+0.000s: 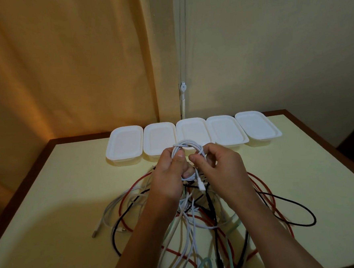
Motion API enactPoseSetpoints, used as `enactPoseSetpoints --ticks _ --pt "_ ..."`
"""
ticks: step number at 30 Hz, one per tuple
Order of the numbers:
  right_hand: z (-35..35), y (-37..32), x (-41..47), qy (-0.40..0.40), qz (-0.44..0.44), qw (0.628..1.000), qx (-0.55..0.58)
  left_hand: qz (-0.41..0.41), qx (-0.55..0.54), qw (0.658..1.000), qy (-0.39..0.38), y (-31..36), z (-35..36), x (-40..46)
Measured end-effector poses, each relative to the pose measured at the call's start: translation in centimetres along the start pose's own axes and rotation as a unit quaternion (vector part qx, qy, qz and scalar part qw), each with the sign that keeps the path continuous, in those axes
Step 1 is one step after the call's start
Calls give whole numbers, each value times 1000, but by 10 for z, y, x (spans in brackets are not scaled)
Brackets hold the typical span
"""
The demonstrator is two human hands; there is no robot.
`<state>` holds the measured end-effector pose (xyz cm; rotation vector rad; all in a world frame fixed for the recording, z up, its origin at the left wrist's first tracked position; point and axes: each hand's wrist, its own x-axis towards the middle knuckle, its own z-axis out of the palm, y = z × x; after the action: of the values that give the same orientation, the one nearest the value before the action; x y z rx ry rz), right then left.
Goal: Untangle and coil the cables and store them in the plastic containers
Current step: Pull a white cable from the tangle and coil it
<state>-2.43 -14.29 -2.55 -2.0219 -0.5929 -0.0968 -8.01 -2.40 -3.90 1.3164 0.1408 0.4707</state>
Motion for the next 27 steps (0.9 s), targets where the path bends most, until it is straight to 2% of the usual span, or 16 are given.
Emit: enactPoseSetpoints --ticks 3,9,13,15,18,22,27 --pt "5 1 1 49 -21 997 -58 -10 2 1000 -9 0 0 -1" --pt "10 0 2 69 13 996 -58 -34 103 993 -41 8 -1 -7" --pt "7 4 3 78 73 994 -17 -45 71 985 -151 10 -13 -12" --pt "6 4 2 82 78 994 2 -44 43 982 -176 9 -18 -12" --pt "4 3 2 88 73 993 20 -40 45 984 -170 8 -17 -11" --pt "0 0 3 86 98 988 78 -30 57 990 -125 5 -17 -8" --pt "-2 -5 1 -19 153 971 182 -45 43 996 -60 -3 -19 -2"
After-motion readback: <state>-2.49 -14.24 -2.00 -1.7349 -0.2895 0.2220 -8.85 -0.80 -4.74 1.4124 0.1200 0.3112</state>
